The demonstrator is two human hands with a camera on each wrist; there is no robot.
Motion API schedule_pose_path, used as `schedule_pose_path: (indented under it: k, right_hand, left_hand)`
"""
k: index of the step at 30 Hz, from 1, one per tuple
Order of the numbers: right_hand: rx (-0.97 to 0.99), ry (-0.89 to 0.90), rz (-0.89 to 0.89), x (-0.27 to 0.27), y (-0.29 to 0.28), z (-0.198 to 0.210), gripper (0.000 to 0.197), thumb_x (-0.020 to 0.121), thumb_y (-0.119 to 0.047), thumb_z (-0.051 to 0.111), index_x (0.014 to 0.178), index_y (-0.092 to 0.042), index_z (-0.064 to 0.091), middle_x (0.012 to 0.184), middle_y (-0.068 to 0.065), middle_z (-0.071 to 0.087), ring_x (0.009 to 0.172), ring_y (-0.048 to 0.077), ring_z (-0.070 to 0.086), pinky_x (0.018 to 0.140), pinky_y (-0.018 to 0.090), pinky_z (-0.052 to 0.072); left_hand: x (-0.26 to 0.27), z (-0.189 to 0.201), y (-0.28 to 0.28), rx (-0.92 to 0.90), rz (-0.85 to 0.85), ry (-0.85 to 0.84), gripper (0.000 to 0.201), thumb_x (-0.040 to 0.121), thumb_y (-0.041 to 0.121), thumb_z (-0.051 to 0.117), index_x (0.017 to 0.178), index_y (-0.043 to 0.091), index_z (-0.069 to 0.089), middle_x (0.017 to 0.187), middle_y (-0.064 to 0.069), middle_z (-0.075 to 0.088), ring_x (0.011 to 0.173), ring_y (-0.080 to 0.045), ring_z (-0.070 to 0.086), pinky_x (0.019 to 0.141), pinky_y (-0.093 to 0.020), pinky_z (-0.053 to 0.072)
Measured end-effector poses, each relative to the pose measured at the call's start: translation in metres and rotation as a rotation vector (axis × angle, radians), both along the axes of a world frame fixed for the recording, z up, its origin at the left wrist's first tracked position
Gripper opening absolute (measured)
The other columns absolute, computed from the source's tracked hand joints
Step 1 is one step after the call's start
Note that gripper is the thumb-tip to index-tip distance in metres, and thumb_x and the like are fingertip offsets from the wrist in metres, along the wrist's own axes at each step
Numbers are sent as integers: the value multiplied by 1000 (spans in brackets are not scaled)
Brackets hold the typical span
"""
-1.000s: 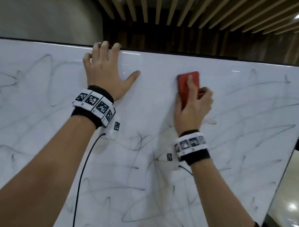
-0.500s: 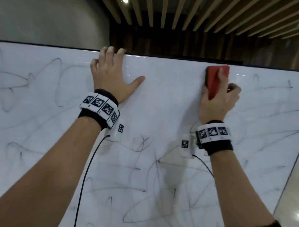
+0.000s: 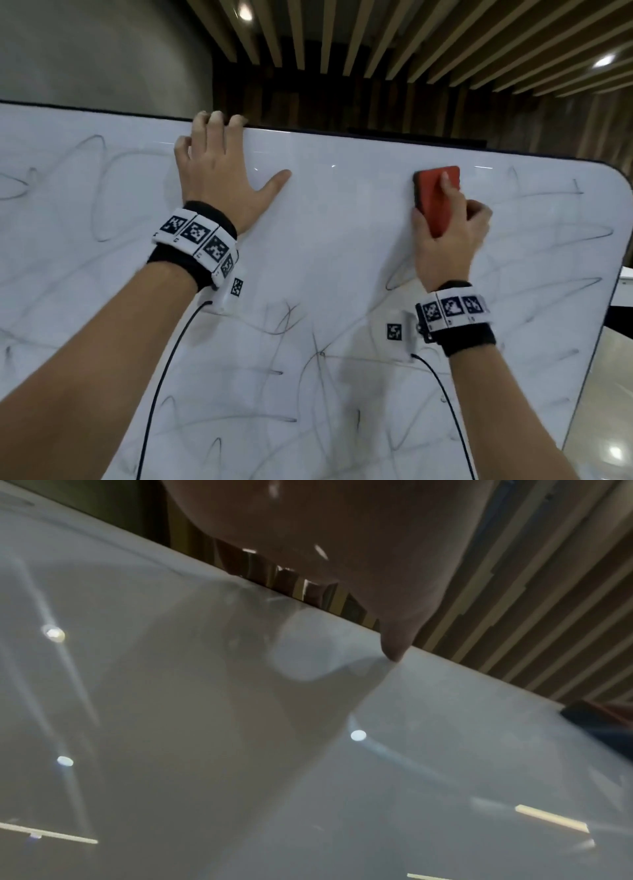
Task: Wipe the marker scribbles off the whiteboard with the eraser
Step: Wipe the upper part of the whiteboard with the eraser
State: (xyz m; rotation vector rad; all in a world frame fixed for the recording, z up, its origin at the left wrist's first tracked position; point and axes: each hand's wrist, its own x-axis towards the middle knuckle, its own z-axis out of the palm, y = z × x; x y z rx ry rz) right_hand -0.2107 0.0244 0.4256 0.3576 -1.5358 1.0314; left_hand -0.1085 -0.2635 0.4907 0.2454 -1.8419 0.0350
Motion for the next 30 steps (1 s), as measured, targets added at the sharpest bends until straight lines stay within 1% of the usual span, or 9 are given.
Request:
schedule_pose_path:
  k: [2,6,8,14,17,22,25,27,30]
  right_hand:
    - [28,1,-22,10,-23,-17,57,92,-26,70,147,-27,53,127,20,44,107,26,41,101,43,36]
    - [557,119,-19,38,-75,-75,46,94,-24,69,139,-34,60,128,17,50,109,31,46,97,47,41]
    - [652,169,-54,29,-52,-67,45,95,-23,69,138,-36,61,129,17,53,112,32,46,97,47,40]
    - [151,25,-146,-29,111,21,59,83,-12,64,140,-26,60,136,21,51,117,41,53,107,52,41]
    - [55,82,-158,-41,124,29,57,75,-6,56,131,-17,67,135,22,54,122,38,49,109,53,40]
    - [535,281,49,-10,11,-54,41,83,10,63,116,-12,76,139,27,55,136,44,45,113,62,33]
    - [760,285,35,-8,29,-65,43,90,7,58,119,-19,75,142,21,56,141,42,42,120,60,27]
    - [630,273,-21,-24,72,-37,44,88,8,60,121,-18,74,140,23,55,136,45,45,116,58,33]
    - [162,131,-122,-54,159,10,50,82,4,58,126,-16,71,138,25,53,125,46,49,113,49,39]
  left_hand:
    - [0,1,6,16,23,-1,89,86,77,39,144,10,36,149,-18,39,146,-38,28,114,-54,25]
    - [1,8,33,-6,-19,-35,76,89,66,46,144,14,40,149,-19,39,146,-37,29,116,-55,22]
    - [-6,11,61,-129,-104,-62,65,90,56,49,143,20,43,151,-15,39,147,-33,29,118,-54,20]
    - [-38,16,123,-219,-158,-178,67,93,53,45,152,23,35,150,-9,42,144,-31,34,118,-51,21]
    - [-47,14,130,-215,-69,-128,67,92,57,38,149,21,37,142,-11,47,133,-34,42,114,-54,26]
    - [-54,9,138,-155,-75,-103,61,95,49,34,148,19,36,147,-14,42,139,-38,36,118,-55,23]
    - [-55,10,134,-160,-91,-97,59,96,48,35,148,20,36,148,-14,42,139,-38,35,117,-55,23]
    - [-56,9,133,-162,-101,-82,59,95,48,36,147,20,36,147,-15,42,139,-37,36,117,-55,23]
    - [-56,7,134,-159,-105,-70,62,94,52,37,148,20,35,148,-14,42,139,-37,35,117,-54,22]
